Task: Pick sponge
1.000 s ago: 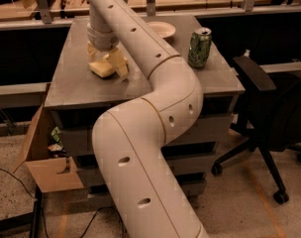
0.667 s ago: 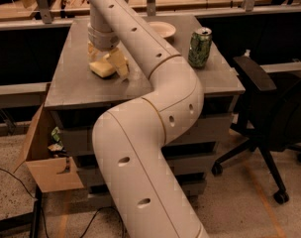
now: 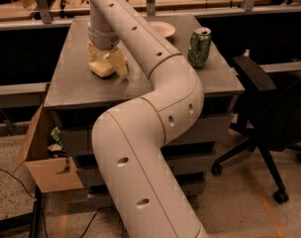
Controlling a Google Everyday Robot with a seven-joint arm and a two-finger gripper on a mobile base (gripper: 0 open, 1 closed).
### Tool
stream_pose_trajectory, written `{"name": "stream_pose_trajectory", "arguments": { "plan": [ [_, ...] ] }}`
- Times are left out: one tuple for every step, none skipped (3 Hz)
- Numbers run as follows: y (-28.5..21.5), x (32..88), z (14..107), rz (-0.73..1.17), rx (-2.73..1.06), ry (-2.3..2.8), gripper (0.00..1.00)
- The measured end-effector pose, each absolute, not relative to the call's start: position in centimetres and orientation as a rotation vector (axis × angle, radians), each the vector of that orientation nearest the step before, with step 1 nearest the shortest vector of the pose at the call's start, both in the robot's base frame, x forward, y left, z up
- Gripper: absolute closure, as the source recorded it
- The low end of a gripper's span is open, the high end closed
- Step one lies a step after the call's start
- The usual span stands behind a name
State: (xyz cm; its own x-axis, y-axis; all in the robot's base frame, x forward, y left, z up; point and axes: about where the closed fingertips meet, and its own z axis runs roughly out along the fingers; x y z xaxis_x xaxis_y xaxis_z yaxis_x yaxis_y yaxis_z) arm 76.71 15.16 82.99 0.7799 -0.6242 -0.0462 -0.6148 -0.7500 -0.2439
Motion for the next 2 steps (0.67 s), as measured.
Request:
{"name": "stream_pose_trajectory", "arguments": {
  "plan": [
    [15.15,76.66,83.08,-0.056,-2.727,0.966,0.68],
    [15.11,76.62,83.21,-0.056,-2.727,0.966,0.7]
  ]
}}
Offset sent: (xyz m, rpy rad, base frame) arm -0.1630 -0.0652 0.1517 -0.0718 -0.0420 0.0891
